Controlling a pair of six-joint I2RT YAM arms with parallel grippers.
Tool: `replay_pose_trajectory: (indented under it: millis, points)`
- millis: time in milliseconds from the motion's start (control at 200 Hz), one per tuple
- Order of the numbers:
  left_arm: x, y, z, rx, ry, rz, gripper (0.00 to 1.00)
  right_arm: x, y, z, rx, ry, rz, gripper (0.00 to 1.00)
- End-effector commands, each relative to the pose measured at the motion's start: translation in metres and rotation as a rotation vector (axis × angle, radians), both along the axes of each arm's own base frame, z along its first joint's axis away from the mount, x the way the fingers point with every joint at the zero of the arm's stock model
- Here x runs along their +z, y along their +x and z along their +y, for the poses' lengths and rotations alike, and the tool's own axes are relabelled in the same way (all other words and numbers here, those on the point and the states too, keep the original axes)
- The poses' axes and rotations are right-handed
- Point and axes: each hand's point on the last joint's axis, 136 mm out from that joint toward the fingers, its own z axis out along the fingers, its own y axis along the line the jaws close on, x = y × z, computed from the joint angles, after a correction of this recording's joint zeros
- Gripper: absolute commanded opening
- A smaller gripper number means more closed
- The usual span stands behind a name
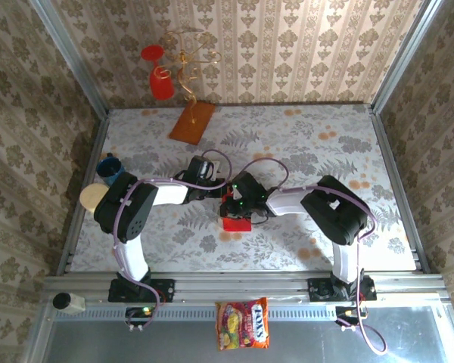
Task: Fold a paper plane with a square sheet of paper (pick it up from the middle)
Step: First fold in half a square sheet of paper at the center of the table.
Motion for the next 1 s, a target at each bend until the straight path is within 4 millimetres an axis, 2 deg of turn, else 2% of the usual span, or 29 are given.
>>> replay_pose_trajectory:
  millis: [0,300,600,745,905,995]
  points:
    - [-0.065,-0.031,0.042,0.064,0.192,0.191,0.0,-0.04,-0.064,-0.028,0.092,-0.135,0.174,0.0]
    - [-0.065,-0.031,0.043,0.068,0.197,0.195,0.0,-0.039,-0.101,-0.027,0.211,-0.176,0.182,0.0]
    - [-0.066,-0.031,0.044,0.078,0.199,0.197,0.0,-0.041,-0.127,-0.047,0.215,-0.189,0.208,0.0]
    - [-0.067,-0.032,0.045,0.086,0.197,0.202,0.0,-0.012,-0.122,-0.045,0.199,-0.12,0.171,0.0]
    - [-0.069,-0.034,0.046,0.091,0.192,0.205,0.0,0.044,-0.088,-0.039,0.14,-0.021,0.067,0.0]
    - [-0.07,-0.035,0.046,0.092,0.192,0.207,0.0,0.064,-0.069,-0.032,0.115,0.005,0.019,0.0]
